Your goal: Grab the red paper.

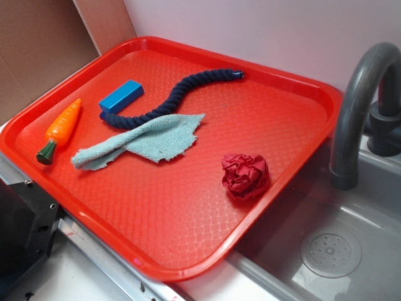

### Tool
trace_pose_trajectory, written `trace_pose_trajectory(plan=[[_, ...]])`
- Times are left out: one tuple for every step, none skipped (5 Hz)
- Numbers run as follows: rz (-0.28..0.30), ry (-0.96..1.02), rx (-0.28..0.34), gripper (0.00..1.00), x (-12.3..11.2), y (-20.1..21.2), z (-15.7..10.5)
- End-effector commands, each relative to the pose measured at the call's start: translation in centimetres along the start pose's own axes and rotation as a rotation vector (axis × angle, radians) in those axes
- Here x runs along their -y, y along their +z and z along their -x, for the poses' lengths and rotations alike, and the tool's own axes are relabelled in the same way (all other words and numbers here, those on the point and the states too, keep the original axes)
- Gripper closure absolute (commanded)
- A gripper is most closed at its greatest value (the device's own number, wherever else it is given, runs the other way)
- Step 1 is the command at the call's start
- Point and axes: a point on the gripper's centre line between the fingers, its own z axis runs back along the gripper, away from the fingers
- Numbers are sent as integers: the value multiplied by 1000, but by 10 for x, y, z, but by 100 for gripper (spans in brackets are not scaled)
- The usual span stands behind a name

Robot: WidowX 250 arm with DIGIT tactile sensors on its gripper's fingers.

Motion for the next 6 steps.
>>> trace_pose_trajectory(plan=[[0, 0, 0, 0, 0, 0, 0], [-40, -257, 12, 0, 0, -9, -21], [-34, -507, 61, 0, 13, -25, -43], [-64, -764, 61, 0, 42, -45, -63], [38, -1000, 181, 0, 72, -64, -78], [99, -1243, 183, 0, 94, -94, -96]])
